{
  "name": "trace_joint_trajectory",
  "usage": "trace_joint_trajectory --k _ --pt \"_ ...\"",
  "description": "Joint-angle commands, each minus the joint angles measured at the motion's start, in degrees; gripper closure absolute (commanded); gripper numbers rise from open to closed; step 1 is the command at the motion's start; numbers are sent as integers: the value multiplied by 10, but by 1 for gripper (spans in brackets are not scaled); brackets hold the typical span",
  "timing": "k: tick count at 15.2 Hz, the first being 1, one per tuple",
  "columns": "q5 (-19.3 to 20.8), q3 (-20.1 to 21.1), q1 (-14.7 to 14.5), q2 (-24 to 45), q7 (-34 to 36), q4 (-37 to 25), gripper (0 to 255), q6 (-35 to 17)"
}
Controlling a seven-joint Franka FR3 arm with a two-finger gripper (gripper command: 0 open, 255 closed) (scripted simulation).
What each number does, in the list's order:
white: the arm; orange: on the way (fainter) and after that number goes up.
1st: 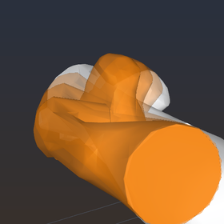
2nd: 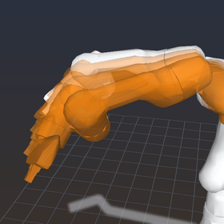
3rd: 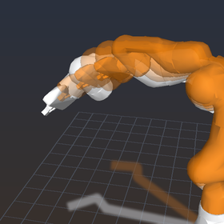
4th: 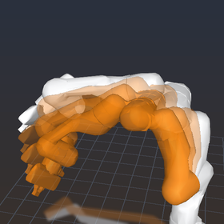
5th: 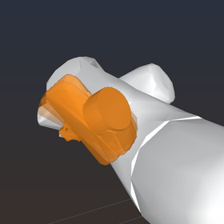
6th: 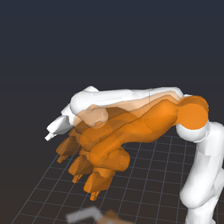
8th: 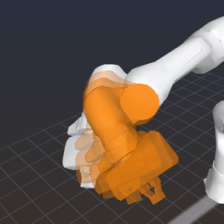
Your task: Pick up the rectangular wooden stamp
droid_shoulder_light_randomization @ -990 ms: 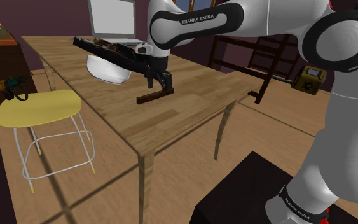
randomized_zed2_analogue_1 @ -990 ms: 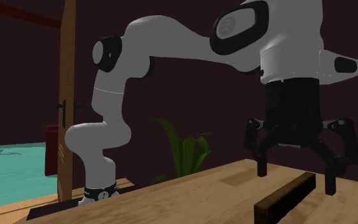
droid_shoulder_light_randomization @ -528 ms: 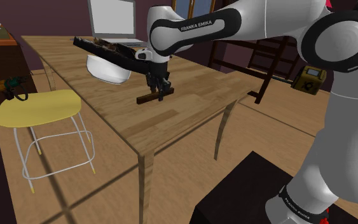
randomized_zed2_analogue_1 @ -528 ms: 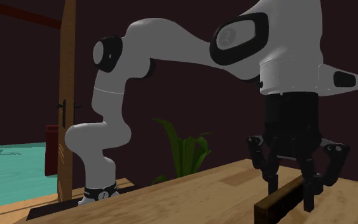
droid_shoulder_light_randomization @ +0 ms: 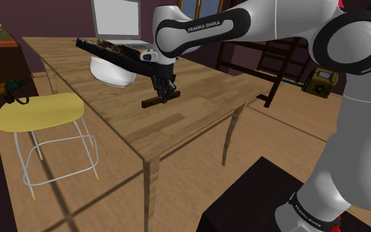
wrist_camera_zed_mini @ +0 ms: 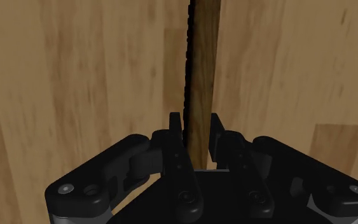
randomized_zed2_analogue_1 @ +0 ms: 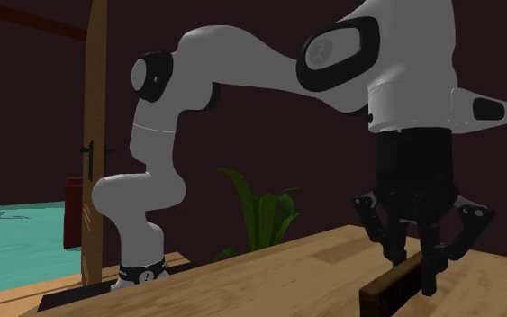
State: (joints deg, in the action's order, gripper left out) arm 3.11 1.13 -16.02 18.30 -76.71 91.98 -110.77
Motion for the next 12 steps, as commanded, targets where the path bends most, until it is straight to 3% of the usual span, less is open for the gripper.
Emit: trace_joint_trajectory --k 1,12 --pt "0 0 0 4 -1 -6 255 6" --pt "-1 0 0 -4 -4 -79 255 87"
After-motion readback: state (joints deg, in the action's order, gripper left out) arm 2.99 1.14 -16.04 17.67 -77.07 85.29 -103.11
